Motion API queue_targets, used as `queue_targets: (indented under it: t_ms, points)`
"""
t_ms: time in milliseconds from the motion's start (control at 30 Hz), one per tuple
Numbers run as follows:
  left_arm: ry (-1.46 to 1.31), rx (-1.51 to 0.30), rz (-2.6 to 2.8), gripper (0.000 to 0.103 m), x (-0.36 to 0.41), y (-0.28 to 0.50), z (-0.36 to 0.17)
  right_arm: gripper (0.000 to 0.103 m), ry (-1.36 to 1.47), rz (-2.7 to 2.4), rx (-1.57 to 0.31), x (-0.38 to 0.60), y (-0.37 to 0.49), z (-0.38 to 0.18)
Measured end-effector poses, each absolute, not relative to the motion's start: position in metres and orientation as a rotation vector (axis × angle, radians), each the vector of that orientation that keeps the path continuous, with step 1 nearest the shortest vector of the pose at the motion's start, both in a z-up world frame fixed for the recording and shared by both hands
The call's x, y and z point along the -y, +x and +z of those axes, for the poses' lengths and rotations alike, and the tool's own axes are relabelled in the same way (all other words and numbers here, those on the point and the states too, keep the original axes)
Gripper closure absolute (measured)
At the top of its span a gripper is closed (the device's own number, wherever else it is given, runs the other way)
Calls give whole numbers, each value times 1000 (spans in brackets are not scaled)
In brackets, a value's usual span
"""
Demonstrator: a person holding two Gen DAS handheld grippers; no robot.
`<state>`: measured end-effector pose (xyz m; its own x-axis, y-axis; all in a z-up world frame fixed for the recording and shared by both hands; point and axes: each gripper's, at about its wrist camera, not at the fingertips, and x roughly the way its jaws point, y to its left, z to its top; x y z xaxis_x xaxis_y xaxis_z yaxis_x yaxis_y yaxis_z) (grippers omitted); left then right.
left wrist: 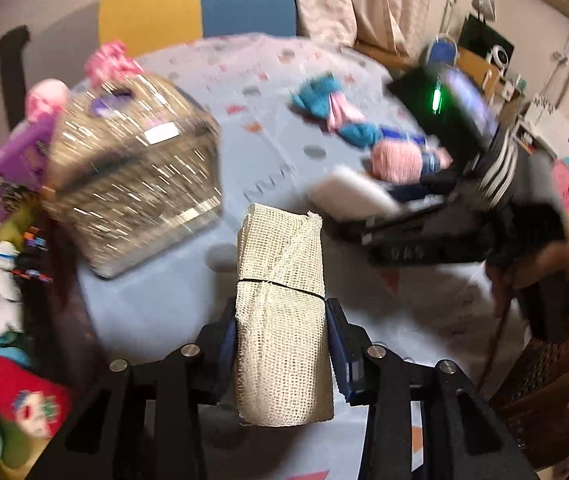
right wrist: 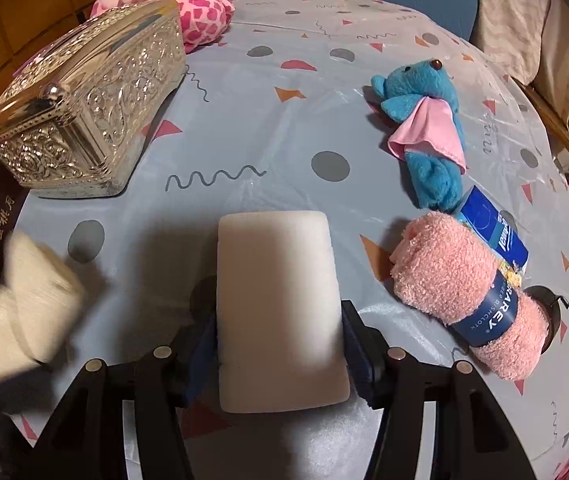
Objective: Organize soft objects
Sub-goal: 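Lift the mesh bundle with left toward the gold tray while right lifts the sponge, then lower the mesh bundle onto the gold tray and open the left gripper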
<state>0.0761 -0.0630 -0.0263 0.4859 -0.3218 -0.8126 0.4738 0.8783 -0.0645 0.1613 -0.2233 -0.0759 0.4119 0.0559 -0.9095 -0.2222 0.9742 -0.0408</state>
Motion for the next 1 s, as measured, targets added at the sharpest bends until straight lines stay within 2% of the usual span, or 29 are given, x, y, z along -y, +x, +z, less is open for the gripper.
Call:
queue_targets:
  t_ms: [233,433,800,1000]
  points:
    - [119,-808,-417,61,29,64,23,45,-186,172,-1122,215,150,-78]
    - [88,-758,-348,61,0,61,42,45,-184,169,-1122,215,149,-76]
    - [27,-738,-216,61,-59,57,47,45,-216,169,-1088,213,142,-75]
    - [-44,-744,-111,61,-117,52,42,45,-218,167,-1084,210,136,-74]
